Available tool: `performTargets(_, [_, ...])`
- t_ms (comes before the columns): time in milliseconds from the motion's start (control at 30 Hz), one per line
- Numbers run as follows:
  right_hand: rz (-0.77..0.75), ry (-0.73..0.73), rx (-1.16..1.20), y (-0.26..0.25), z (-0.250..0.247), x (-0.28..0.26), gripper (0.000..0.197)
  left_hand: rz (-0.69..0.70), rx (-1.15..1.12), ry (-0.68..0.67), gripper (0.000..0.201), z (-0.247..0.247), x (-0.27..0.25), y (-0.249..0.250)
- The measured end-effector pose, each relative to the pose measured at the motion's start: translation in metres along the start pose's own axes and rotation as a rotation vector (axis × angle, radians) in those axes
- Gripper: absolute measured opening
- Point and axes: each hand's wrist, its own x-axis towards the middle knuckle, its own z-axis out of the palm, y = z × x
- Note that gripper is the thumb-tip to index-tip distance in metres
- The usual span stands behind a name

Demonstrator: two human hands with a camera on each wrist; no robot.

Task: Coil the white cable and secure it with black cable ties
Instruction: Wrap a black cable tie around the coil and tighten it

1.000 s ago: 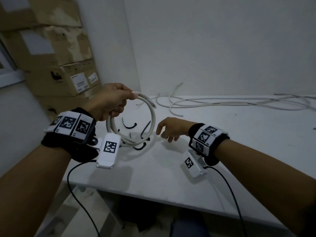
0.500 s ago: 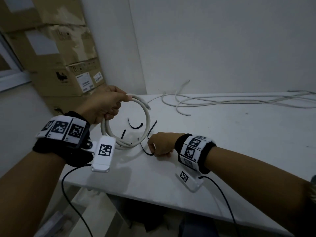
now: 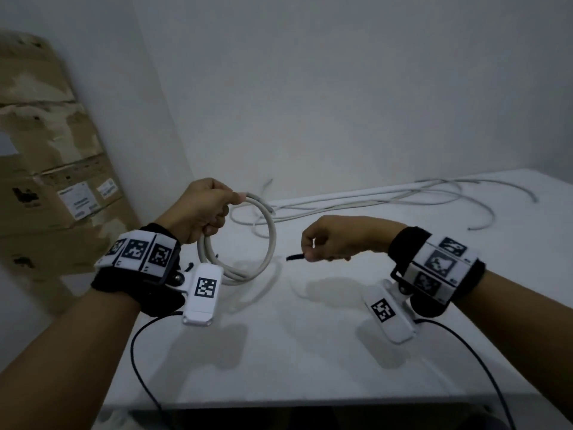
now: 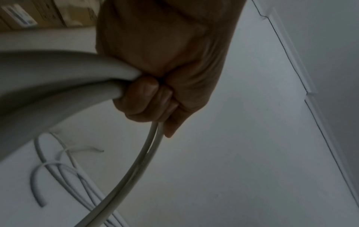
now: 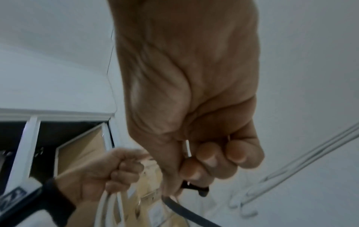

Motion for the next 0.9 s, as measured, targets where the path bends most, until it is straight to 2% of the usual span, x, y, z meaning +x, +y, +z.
performTargets(167, [0.038, 0.385, 0.403, 0.043, -0.022, -0.050, 0.023, 0.048, -0.026, -0.075, 0.026, 0.058, 0.003, 0.014])
performTargets(233, [0.026, 0.523, 0.692, 0.056, -0.017, -0.065, 0.025, 0.073, -0.036, -0.112, 0.027, 0.085, 0.003, 0.021])
performTargets(300, [0.055, 0.615, 1.104, 0.064, -0.005, -0.071, 0.027, 0.095, -0.044, -0.152, 0.025, 0.110, 0.002, 0.029])
performTargets(400, [0.166, 0.641, 1.803, 0.069, 0.008, -0.070, 0.031, 0.128, -0.049, -0.199, 0.023, 0.142, 0.001, 0.039])
performTargets(500, [0.116, 0.644, 2.306, 0.075, 0.009, -0.070, 0.034, 0.152, -0.038, -0.267, 0.022, 0.170, -0.003, 0.048])
performTargets(600, [0.025, 0.717, 2.550, 0.080, 0.006, -0.066, 0.035, 0.191, -0.015, -0.350, 0.033, 0.190, -0.009, 0.053])
performTargets(733, [-0.087, 0.765, 2.832, 0.082, 0.001, -0.058, 0.036, 0.216, 0.006, -0.378, 0.045, 0.209, -0.018, 0.055])
performTargets(900, [-0.215, 0.646, 2.999, 0.079, -0.005, -0.057, 0.031, 0.027, -0.079, -0.354, 0.030, 0.224, -0.024, 0.053])
